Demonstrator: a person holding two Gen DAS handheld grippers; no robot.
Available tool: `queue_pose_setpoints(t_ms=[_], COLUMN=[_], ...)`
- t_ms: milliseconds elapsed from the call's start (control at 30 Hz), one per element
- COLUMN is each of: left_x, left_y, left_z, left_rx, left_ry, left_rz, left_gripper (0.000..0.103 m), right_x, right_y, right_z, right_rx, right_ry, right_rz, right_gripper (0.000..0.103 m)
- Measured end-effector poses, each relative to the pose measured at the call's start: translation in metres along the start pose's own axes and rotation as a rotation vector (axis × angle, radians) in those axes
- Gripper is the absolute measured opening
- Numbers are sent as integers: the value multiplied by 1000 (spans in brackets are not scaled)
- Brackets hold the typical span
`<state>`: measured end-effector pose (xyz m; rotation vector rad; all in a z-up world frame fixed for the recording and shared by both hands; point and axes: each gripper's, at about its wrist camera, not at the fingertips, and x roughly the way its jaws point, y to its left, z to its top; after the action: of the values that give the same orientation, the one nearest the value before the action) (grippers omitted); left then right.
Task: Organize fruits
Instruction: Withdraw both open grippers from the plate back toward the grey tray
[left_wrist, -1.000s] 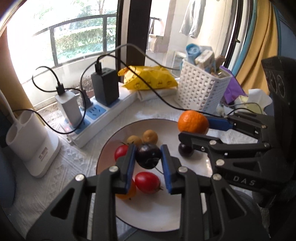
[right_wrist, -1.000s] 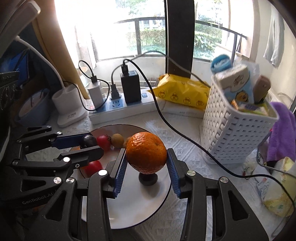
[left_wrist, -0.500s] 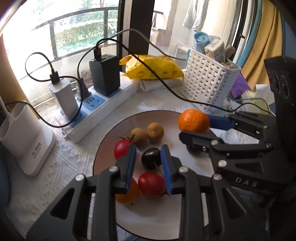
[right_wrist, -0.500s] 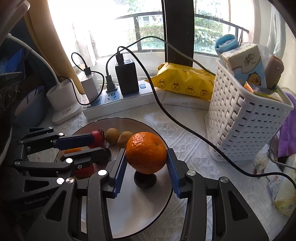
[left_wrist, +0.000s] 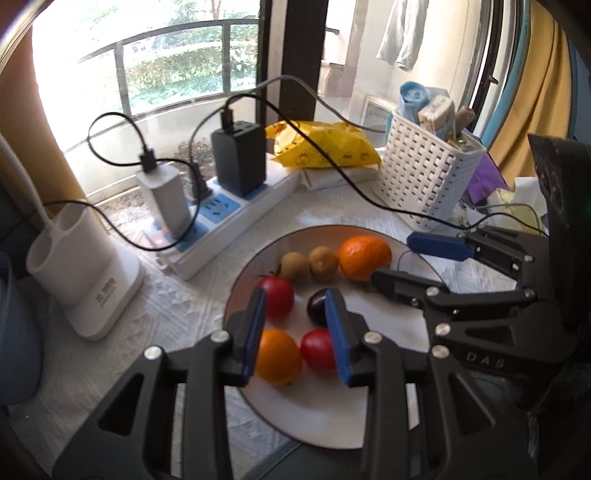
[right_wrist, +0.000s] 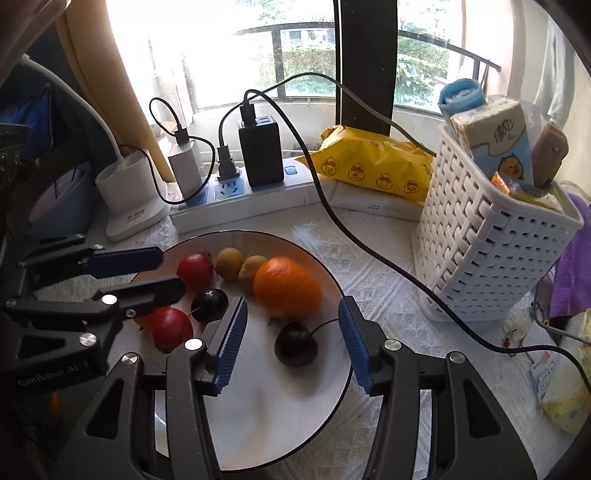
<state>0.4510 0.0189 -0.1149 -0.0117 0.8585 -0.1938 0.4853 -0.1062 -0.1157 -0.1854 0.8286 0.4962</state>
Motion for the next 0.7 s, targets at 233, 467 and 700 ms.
queue_pose_setpoints(t_ms=[233,467,700], left_x=[-17,-37,-64], left_y=[4,-1,-4], left_z=[-3,-5,-7], left_rx=[1,-2,-2], left_ry=[-11,-35,-82], left_rz=[26,33,32], left_gripper=[35,47,52], right_x=[-7,-20,-41], right_y=[3,10,19], right_z=[0,1,2], right_rx=[-7,-12,-17], right_ry=[-1,-7,-37], right_rz=[-9,-15,-22], right_gripper=[54,54,54])
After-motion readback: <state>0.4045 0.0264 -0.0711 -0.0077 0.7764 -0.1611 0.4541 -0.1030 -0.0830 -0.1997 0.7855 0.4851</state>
